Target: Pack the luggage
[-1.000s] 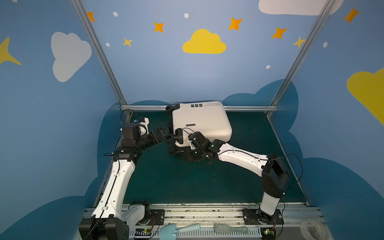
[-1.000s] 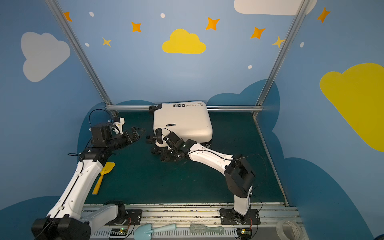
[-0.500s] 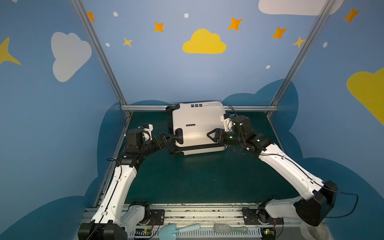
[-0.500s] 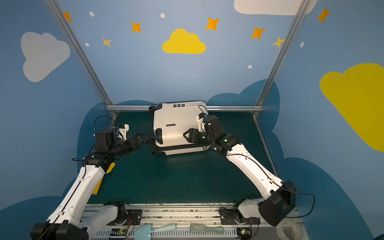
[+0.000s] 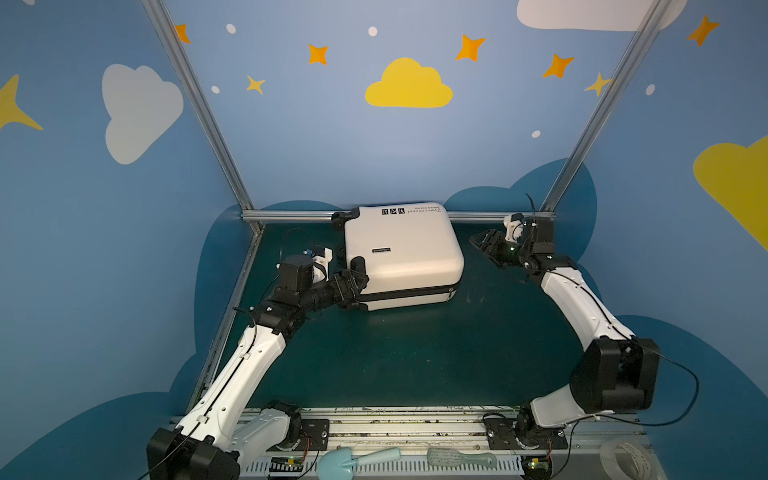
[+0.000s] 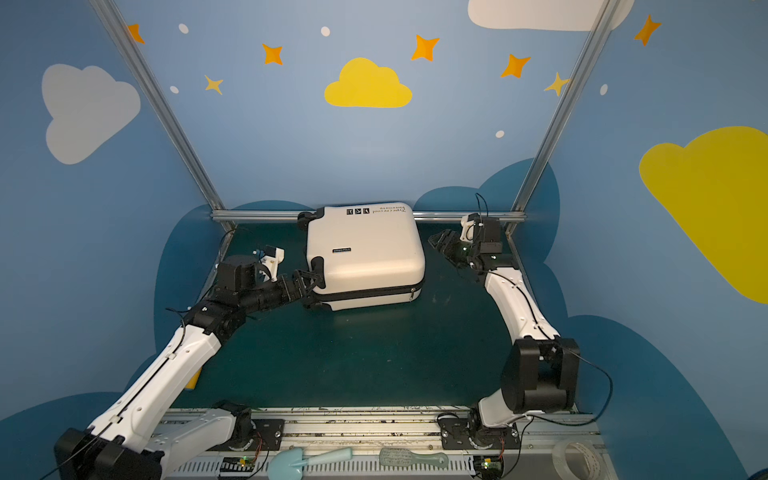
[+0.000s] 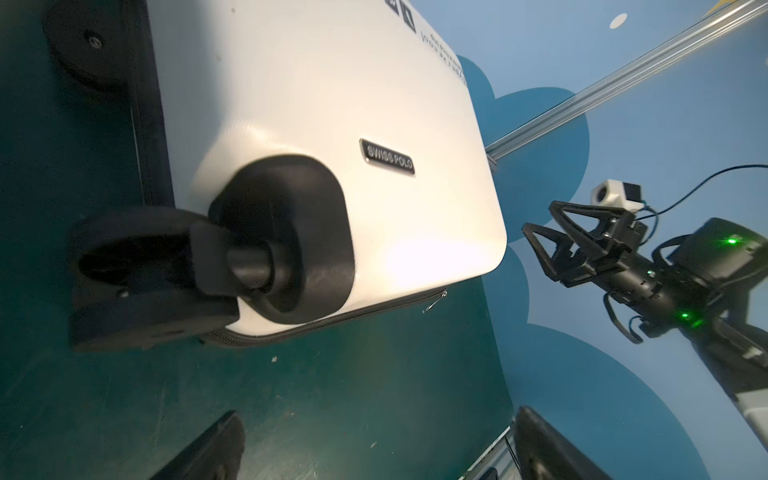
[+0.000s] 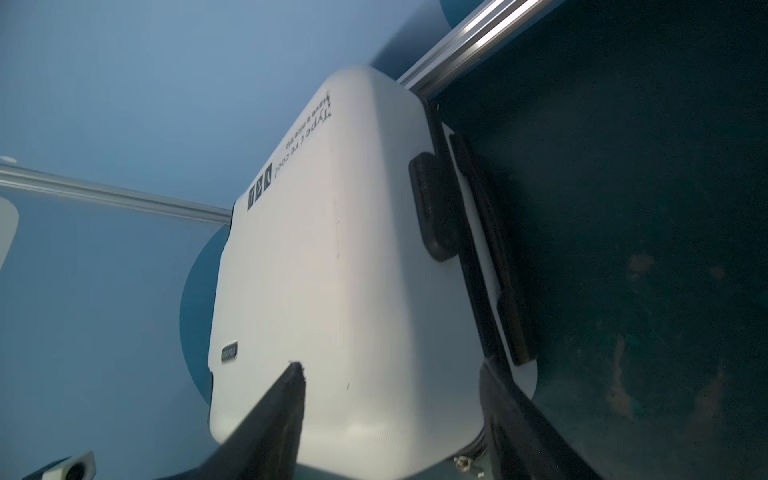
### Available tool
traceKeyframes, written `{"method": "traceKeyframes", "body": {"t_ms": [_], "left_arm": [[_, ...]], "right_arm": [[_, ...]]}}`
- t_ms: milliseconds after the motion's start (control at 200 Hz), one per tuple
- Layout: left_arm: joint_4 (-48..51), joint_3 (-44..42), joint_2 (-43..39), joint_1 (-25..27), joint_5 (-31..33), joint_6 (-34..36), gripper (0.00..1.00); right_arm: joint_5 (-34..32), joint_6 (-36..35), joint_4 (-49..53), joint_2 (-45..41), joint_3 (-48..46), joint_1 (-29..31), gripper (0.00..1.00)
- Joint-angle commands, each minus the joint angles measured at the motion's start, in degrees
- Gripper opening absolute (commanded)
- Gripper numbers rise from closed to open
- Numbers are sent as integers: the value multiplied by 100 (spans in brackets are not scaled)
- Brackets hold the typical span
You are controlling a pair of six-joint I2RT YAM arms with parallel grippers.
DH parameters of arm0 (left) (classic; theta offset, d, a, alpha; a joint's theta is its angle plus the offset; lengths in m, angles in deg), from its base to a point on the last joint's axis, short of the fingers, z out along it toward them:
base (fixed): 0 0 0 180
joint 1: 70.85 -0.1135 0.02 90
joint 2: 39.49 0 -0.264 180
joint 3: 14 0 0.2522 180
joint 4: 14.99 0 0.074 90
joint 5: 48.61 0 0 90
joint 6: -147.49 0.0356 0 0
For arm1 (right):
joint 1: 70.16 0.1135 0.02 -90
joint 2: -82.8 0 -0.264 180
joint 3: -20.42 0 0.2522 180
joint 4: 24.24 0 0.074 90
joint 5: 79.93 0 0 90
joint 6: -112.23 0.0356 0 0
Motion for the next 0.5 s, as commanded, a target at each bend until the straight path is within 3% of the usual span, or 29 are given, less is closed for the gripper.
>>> {"method": "traceKeyframes", "body": {"t_ms": [0, 170, 350, 496], "left_arm": [[147, 357, 163, 8, 407, 347, 100], [255, 865, 582, -125, 930, 800, 100], [235, 1616, 1482, -590, 889, 1066, 100], [103, 2302, 2405, -872, 470, 1223, 100]], "right_arm": [[697, 331, -480, 553, 742, -212, 66], [1100, 603, -446, 1509, 1613, -291, 64], [1104, 709, -669, 1741, 1540, -298, 64], [1080, 716, -811, 1702, 1263, -329, 63]]}}
